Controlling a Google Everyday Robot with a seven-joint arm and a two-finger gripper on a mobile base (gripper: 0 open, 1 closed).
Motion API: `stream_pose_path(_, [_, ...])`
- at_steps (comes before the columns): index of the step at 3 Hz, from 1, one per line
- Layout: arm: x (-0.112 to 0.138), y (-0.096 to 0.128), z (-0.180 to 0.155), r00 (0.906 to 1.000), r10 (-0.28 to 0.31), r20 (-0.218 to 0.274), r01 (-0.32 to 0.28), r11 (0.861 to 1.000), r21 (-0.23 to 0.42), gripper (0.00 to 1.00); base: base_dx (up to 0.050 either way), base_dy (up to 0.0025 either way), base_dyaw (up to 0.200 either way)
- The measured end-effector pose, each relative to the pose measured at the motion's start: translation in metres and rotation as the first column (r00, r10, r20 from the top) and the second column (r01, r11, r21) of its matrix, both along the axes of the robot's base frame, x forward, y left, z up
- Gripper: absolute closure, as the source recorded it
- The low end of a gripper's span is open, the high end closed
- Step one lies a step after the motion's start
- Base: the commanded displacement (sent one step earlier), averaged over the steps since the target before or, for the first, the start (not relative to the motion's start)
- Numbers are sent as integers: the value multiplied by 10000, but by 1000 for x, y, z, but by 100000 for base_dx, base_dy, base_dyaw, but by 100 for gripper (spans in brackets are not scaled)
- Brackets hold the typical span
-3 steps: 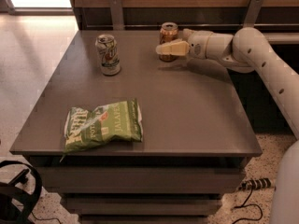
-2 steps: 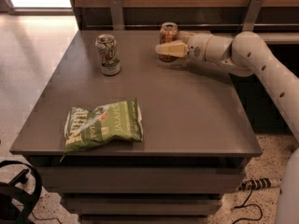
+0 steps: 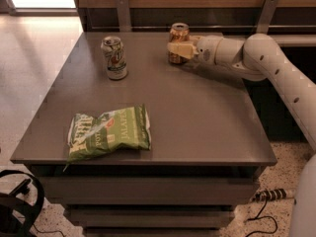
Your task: Knock orange can over
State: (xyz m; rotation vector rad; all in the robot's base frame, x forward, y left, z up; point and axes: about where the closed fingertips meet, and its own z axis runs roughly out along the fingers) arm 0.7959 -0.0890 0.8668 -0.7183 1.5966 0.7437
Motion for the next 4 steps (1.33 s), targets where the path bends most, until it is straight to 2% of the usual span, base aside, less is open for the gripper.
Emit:
stream_pose_path(1, [0,3,0,10000,45,-8,-45,10000,7,88,0,0,0])
stream_pose_path(2, [0,6,-1,10000,87,-17,-87,10000,11,100,0,0,0])
stream_pose_path(3, [2,9,1,9998,179,-57,-179,9998,-101,100,0,0,0])
stream_pose_path(4, [6,6,13,9995,265,-167,-278,9963,-815,100,0,0,0])
